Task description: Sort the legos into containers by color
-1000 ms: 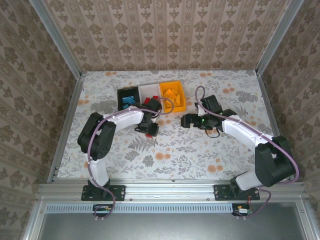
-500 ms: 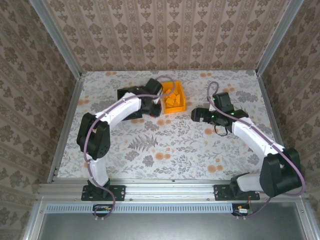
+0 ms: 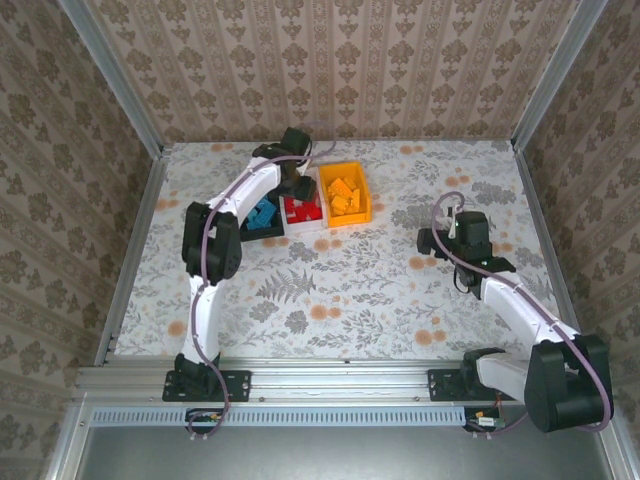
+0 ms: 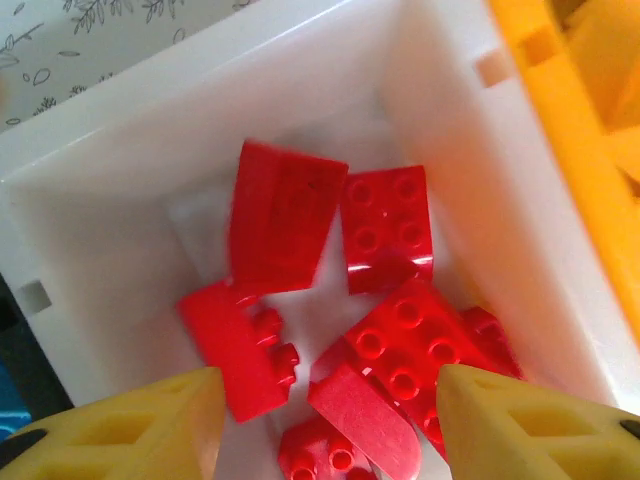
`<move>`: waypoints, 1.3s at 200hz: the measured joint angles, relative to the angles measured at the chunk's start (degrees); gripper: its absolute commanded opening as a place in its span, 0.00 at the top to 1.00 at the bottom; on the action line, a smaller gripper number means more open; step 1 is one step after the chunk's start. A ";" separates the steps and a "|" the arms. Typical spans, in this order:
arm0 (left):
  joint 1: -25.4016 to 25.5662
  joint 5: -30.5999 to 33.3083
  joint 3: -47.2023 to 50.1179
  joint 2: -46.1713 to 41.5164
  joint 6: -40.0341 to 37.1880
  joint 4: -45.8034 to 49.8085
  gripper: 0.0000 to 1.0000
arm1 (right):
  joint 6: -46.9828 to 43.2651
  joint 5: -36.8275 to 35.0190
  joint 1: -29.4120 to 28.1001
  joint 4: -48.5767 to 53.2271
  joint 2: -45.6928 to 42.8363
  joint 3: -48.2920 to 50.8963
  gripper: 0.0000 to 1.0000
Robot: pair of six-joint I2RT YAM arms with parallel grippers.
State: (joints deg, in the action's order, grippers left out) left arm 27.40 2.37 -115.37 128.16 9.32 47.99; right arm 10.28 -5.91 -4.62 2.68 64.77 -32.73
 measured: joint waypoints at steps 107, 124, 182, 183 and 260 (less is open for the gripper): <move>-13.11 0.26 58.51 -55.60 1.51 -29.09 0.00 | -7.56 5.62 5.68 -29.86 16.26 4.04 0.00; -17.44 0.00 72.46 -63.36 0.39 -38.53 0.00 | -7.58 6.43 5.70 -35.71 19.65 4.50 0.00; -20.92 0.94 90.79 -64.54 -9.25 -62.53 0.00 | -7.80 7.52 5.60 -47.08 22.75 9.44 0.00; -20.94 0.94 90.84 -64.35 -9.33 -62.86 0.00 | -7.80 7.52 5.60 -47.23 22.75 9.44 0.00; -22.62 -1.03 98.01 -44.68 -15.30 -97.61 0.00 | -7.80 7.65 5.49 -49.94 22.75 9.44 0.00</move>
State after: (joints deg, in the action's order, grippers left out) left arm 4.78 1.34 -17.37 83.48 -5.98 -49.63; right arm 2.48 1.74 0.86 -47.27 87.53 -23.29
